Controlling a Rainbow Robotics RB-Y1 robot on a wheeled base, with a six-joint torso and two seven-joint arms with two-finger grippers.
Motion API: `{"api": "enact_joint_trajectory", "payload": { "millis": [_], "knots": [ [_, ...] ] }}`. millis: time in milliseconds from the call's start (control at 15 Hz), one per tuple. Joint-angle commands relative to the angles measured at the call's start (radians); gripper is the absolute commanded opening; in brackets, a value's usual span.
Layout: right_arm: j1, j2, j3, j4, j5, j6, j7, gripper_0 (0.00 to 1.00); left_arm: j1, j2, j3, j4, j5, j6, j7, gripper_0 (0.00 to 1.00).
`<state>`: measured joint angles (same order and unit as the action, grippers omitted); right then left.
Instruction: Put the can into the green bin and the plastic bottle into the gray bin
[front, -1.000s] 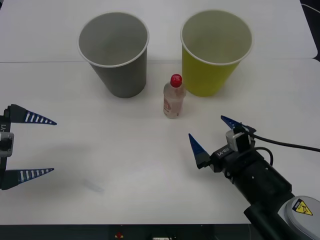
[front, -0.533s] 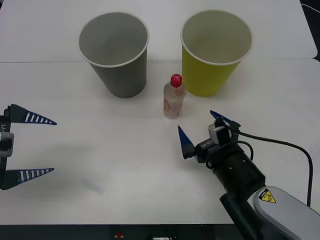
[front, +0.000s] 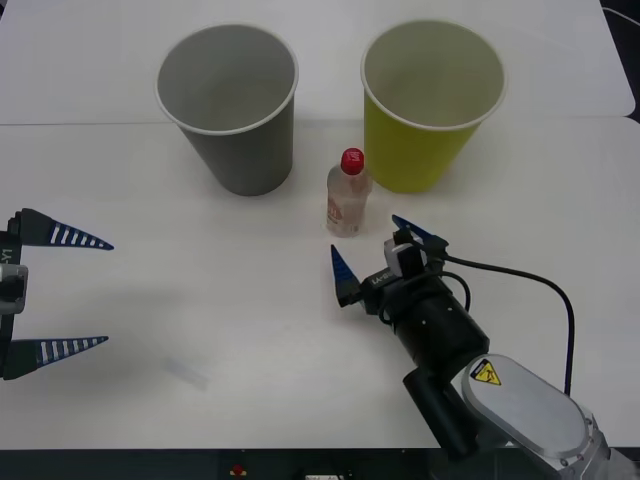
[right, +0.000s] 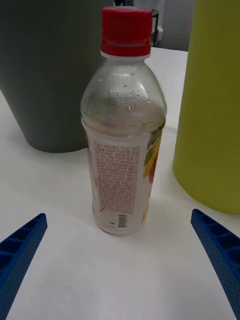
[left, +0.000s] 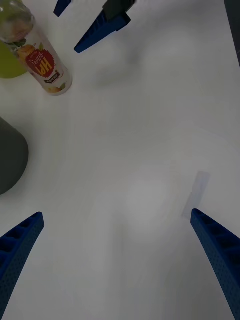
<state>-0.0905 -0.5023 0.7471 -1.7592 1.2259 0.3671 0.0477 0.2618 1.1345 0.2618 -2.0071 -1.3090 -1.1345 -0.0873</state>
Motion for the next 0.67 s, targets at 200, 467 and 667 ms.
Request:
{"api": "enact_joint_trajectory", "payload": {
  "millis": [200, 467, 667],
  "knots": [
    [-0.064, 0.08, 0.0, 0.099, 0.021, 0.001, -0.006, 1.0, 0.0, 0.0, 0.0, 0.0, 0.0, 0.0, 0.0, 1.0],
    [-0.114, 0.125, 0.0, 0.164, 0.024, 0.009, -0.008, 1.0, 0.0, 0.0, 0.0, 0.0, 0.0, 0.0, 0.0, 1.0],
    [-0.146, 0.151, -0.002, 0.211, 0.027, 0.018, -0.008, 1.0, 0.0, 0.0, 0.0, 0.0, 0.0, 0.0, 0.0, 1.0]
  ]
}}
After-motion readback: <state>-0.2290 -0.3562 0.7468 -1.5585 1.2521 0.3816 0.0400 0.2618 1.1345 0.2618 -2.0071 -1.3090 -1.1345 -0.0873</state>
